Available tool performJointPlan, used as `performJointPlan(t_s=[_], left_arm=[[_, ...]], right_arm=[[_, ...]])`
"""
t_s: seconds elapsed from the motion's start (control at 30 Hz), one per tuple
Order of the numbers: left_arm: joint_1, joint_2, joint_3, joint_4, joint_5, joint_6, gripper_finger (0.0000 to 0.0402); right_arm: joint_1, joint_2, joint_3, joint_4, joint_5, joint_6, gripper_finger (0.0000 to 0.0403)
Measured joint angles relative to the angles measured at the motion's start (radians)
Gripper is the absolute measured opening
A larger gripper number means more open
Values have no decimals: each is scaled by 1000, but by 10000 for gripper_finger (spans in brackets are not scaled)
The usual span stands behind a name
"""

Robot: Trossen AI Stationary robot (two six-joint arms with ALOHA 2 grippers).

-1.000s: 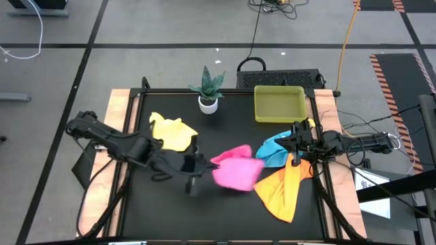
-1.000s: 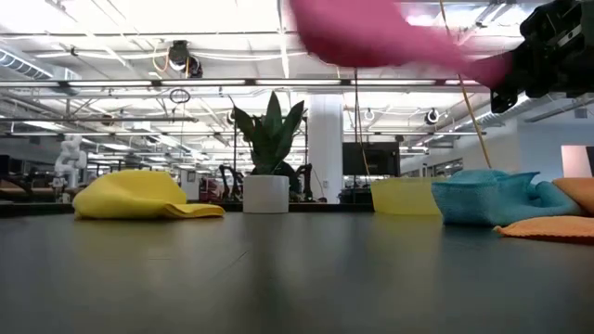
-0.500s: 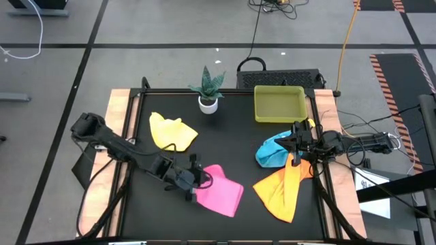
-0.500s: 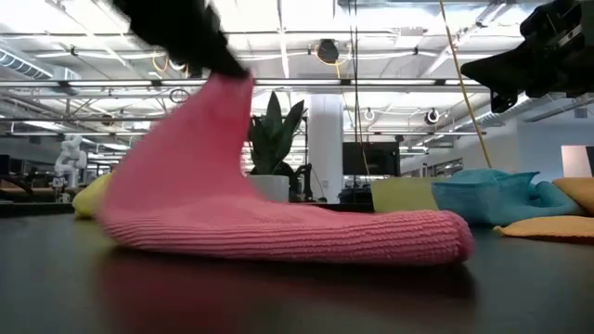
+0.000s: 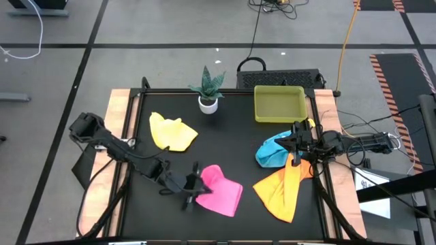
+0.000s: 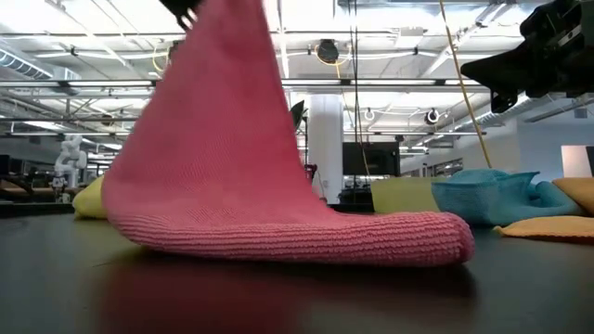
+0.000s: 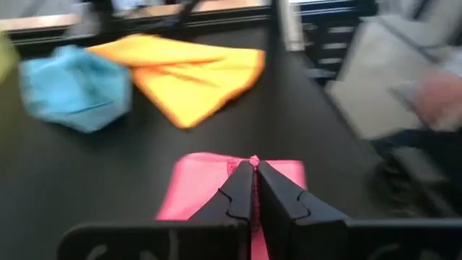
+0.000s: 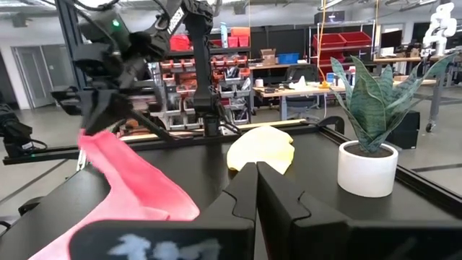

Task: Fold microfiber towels
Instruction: Fold the pink microfiber cloth

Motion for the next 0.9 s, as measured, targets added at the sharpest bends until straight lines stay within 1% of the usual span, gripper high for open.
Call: performJointPlan(t_s=[0.07,0.17,0.33,0.4,0.53,0.63,0.77,0.83,0.9], left_arm=[[-24,0,0,-28,28,0,11],[-62,0,0,-118,30,-1,5],[-121,0,0,-258,49,-108,18],[-142,0,0,-276,49,-169,19],[-184,17,0,-266,52,-230,24],[-211,50,0,-269,113,-326,50],[-243,126,0,-305,227,-479,106],[-245,151,-1,-327,303,-536,132],[-236,150,-1,-346,337,-615,150]], right_arm=[[0,0,0,0,0,0,0],[0,0,0,0,0,0,0],[0,0,0,0,0,0,0],[0,0,0,0,0,0,0],[0,0,0,0,0,0,0],[0,0,0,0,0,0,0],[0,0,0,0,0,0,0],[0,0,0,0,0,0,0],[0,0,0,0,0,0,0]])
